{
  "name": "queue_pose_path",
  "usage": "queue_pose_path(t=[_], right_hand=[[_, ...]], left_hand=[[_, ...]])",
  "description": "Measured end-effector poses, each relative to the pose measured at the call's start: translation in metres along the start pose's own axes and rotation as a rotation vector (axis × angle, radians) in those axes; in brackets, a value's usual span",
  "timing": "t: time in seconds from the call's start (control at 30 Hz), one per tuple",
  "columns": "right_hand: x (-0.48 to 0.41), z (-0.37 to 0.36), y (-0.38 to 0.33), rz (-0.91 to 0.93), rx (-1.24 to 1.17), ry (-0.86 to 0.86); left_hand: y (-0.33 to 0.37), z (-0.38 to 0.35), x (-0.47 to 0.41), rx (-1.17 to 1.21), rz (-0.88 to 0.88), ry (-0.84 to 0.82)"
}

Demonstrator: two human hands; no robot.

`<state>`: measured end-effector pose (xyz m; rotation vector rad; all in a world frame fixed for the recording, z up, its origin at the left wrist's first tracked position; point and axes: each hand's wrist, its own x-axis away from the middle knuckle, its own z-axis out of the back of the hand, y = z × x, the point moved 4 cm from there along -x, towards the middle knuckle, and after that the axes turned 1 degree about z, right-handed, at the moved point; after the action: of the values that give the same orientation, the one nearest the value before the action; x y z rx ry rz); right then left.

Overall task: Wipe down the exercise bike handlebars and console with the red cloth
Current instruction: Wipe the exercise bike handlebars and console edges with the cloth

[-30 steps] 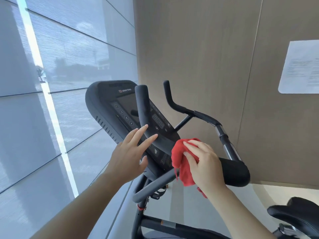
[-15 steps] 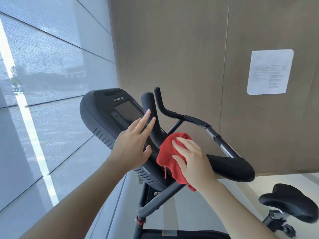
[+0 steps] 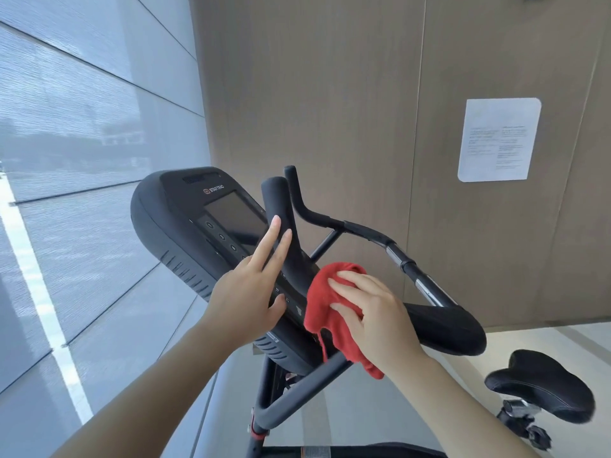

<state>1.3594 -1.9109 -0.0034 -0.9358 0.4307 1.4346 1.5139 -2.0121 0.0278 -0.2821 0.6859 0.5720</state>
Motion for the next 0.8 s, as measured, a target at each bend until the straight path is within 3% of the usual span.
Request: queue_pose_path(t=[0.8], right_hand=[[-0.028, 0.003, 0.011, 0.016, -0.270, -0.117]], left_hand=[[0.025, 0.014, 0.013, -0.054, 0.213, -0.126]])
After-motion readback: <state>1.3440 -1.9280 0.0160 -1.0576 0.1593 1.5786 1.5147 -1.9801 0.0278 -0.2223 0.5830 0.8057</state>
